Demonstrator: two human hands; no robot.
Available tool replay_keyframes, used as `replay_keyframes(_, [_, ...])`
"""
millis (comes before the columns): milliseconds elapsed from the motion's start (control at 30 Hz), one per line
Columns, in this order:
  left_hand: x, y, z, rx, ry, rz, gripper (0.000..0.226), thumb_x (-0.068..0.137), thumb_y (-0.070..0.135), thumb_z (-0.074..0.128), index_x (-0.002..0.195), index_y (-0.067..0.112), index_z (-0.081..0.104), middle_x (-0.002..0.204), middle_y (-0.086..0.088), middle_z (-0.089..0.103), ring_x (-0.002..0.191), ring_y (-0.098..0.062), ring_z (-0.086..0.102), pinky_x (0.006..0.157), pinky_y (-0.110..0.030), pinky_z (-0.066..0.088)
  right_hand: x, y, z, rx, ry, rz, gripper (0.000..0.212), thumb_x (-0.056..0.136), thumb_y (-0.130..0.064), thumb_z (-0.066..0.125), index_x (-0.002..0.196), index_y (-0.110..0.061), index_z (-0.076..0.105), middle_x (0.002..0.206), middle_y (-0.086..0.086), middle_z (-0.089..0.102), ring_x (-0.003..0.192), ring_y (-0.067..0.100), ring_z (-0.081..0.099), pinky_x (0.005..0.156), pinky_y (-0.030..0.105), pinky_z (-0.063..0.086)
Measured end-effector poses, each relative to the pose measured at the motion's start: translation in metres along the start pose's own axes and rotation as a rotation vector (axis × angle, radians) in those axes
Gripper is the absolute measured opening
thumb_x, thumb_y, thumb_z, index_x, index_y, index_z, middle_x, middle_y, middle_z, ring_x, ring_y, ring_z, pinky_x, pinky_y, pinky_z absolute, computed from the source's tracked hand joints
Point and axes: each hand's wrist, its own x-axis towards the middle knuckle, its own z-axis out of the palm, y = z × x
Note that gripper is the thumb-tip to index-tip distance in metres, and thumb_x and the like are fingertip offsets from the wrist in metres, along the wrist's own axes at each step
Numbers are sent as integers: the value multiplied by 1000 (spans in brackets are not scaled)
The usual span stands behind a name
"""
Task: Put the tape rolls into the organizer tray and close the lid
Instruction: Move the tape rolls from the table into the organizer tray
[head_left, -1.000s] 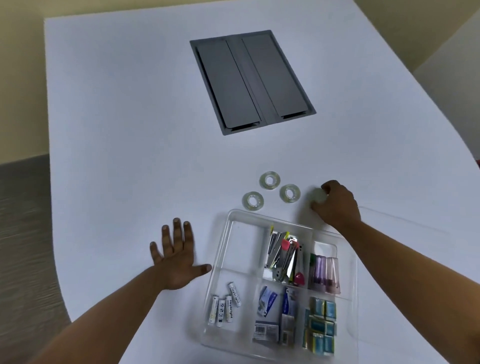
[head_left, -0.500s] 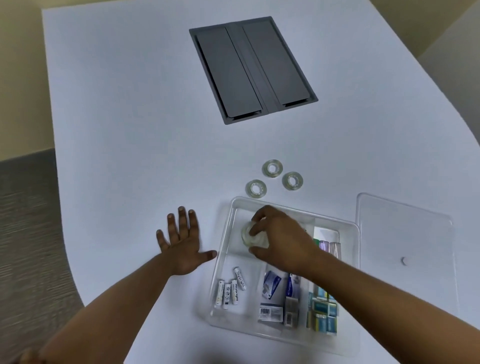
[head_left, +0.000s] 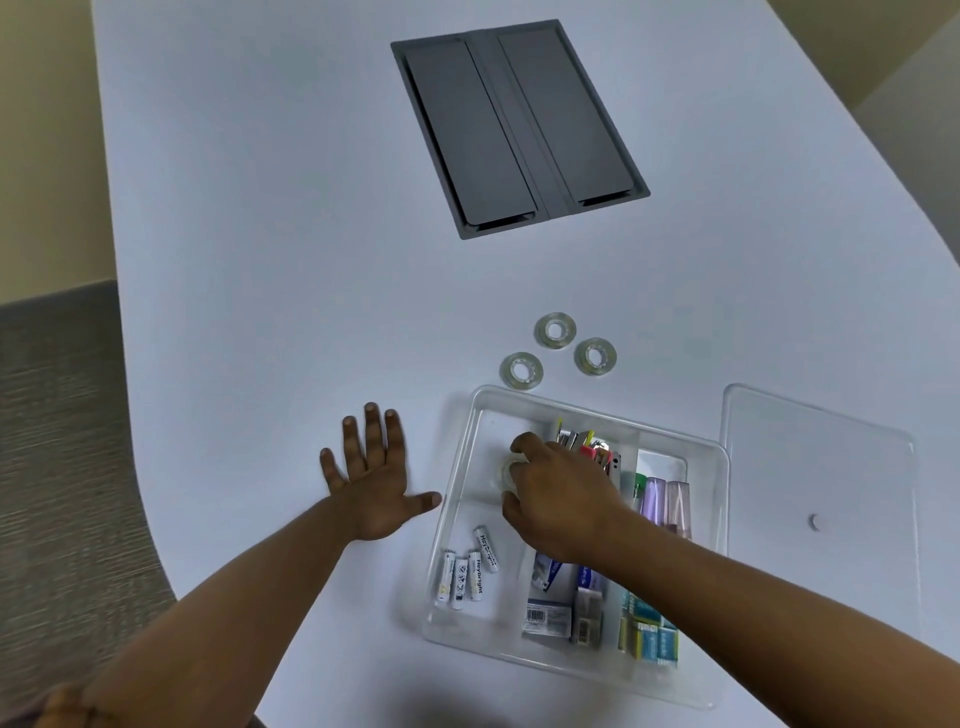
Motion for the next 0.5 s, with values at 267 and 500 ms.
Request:
replay_keyframes(267, [-1, 1, 0, -13, 6, 1, 116, 75, 77, 45, 117, 29, -52, 123, 6, -64, 120, -26, -53, 105, -62, -19, 2, 4, 1, -11, -167, 6, 25, 89, -25, 46, 97, -10, 63, 116, 5, 58, 89, 29, 64, 71, 36, 52])
replay_keyframes(500, [0, 1, 1, -4, 8, -4, 116, 76, 76, 44, 118, 29, -52, 124, 5, -64, 121, -28, -52, 105, -62, -19, 22, 27, -29, 241, 122, 91, 30, 87, -35, 56, 115, -28, 61, 120, -4, 63, 105, 20, 61, 84, 35, 50])
